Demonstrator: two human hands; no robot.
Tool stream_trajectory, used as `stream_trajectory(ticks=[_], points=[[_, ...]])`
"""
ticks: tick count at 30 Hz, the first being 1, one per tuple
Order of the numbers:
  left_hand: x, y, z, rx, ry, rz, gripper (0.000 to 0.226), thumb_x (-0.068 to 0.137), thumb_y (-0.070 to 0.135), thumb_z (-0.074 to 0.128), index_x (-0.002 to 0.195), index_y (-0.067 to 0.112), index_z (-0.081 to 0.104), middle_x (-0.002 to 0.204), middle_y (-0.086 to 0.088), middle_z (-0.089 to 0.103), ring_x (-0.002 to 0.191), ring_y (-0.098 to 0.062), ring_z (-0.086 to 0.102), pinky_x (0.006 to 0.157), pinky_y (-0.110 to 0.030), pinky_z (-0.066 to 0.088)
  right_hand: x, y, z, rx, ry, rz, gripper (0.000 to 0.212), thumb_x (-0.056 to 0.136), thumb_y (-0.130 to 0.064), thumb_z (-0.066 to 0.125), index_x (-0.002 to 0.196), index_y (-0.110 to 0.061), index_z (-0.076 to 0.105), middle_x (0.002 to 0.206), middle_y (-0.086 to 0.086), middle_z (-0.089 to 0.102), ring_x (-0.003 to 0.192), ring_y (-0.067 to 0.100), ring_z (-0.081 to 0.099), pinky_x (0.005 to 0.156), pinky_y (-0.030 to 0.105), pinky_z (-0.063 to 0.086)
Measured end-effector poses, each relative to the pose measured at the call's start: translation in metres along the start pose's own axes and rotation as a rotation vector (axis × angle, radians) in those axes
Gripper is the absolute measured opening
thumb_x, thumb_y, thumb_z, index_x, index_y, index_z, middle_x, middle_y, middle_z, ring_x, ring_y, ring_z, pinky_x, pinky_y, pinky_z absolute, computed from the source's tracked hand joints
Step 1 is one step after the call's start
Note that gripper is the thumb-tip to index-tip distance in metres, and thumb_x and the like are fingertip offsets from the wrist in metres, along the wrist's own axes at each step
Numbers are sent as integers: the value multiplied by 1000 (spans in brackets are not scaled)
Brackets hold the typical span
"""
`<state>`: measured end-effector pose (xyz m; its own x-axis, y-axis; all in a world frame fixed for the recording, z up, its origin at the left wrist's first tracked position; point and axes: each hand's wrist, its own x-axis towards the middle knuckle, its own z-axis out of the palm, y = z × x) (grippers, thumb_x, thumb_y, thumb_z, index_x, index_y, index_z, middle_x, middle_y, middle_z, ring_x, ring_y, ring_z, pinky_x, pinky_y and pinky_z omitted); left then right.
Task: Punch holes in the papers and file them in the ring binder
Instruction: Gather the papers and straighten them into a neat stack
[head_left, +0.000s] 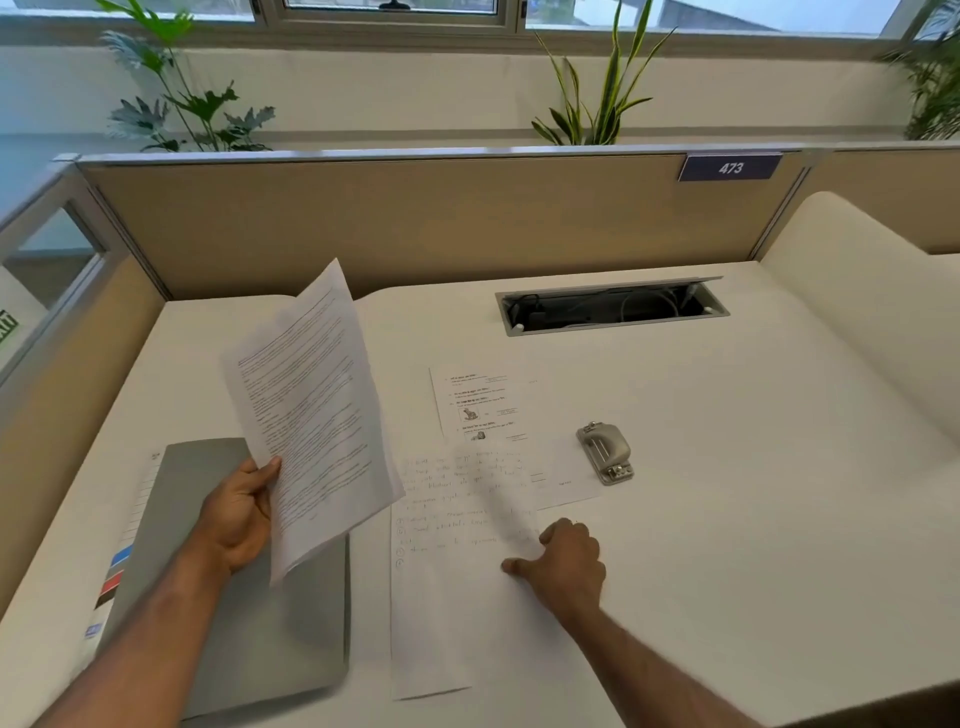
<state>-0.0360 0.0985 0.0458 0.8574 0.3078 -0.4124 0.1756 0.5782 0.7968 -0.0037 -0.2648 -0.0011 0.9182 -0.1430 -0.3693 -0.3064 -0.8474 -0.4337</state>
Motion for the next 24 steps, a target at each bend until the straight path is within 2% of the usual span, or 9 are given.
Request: stream_trajectory(ticks=[4,6,7,9,11,16,20,24], points=[[-6,-9,6,-14,-24,-18,29,100,11,41,118,12,63,104,-4,75,90,-17,73,77,-35,61,1,2,-3,226,-24,-4,71,59,-36,89,106,-24,38,92,-6,57,88,22,60,69,31,44],[-8,-13,9,-8,-27,-27,29,99,11,41,121,10,61,106,-5,74,91,-18,72,77,-34,60,4,3,-8,325,-50,-24,61,65,-27,87,109,-23,44,87,-8,59,80,18,62,62,29,45],[-9,-15,9,-6,-28,-34,30,99,11,41,122,9,60,106,-6,74,91,-19,72,77,-35,60,6,3,-12,377,-75,-52,50,69,-23,84,107,-22,50,85,-9,62,77,16,63,62,29,49],[-10,-19,12,-3,-31,-49,30,99,11,41,123,8,60,106,-8,74,91,-20,72,76,-35,61,11,2,-21,458,-145,-128,28,77,-18,77,102,-18,62,90,-6,69,81,16,67,72,34,57],[-11,-24,16,2,-36,-61,31,99,10,41,123,7,60,108,-9,74,92,-21,72,75,-36,61,16,-1,-33,486,-185,-212,20,83,-16,69,103,-17,67,96,-2,74,85,17,70,78,38,59],[-13,-38,23,53,-33,-93,31,100,8,40,125,5,59,114,-14,71,94,-26,72,73,-37,61,18,-15,-57,763,-201,-284,13,88,-10,66,100,-14,68,87,6,77,77,25,73,71,39,59],[-14,-52,32,96,-14,-104,30,98,6,44,124,1,58,116,-18,69,93,-27,72,71,-36,61,13,-29,-66,1017,-289,-260,13,87,-7,69,99,-11,69,86,12,76,71,22,72,60,31,57],[-14,-63,40,145,-7,-126,25,97,9,48,118,3,62,113,-18,71,93,-31,72,66,-37,61,7,-42,-59,1149,-392,-223,17,87,-8,69,104,-9,67,97,16,75,78,27,73,65,35,60]])
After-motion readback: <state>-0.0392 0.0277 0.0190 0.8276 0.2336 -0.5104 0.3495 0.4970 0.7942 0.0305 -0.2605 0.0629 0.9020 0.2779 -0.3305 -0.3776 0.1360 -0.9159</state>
